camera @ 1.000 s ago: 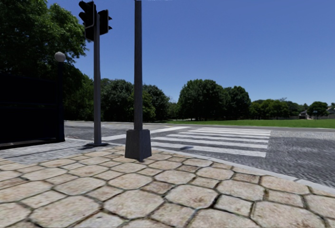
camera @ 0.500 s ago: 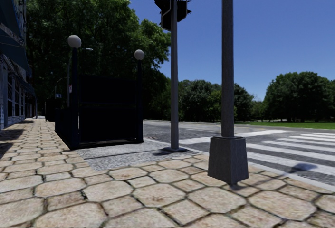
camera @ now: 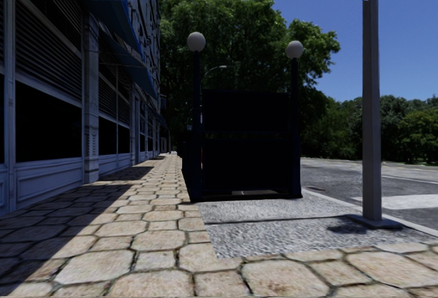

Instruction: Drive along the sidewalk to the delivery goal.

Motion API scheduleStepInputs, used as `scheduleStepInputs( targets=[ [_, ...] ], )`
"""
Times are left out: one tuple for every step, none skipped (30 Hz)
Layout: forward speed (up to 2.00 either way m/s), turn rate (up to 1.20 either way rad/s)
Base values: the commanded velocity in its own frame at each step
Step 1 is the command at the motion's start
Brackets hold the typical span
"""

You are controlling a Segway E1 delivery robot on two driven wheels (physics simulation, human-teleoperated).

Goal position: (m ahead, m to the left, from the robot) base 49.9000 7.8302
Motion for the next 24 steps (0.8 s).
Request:
scheduleStepInputs(
  targets=[
    [2.0, 0.93],
    [2.0, 0.93],
    [2.0, 0.93],
    [2.0, 0.93],
    [2.0, 0.93],
    [2.0, 0.93],
    [2.0, 0.89],
    [2.0, 0.34],
    [2.0, 0.22],
    [2.0, 0.09],
    [2.0, 0.01],
    [2.0, 0.0],
    [2.0, 0.0],
    [2.0, 0.0],
    [2.0, 0.0],
    [2.0, 0.0],
    [2.0, 0.0],
    [2.0, 0.0],
    [2.0, 0.0],
    [2.0, 0.0],
    [2.0, 0.0],
    [2.0, 0.0],
    [2.0, 0.0],
    [2.0, 0.0]
  ],
)
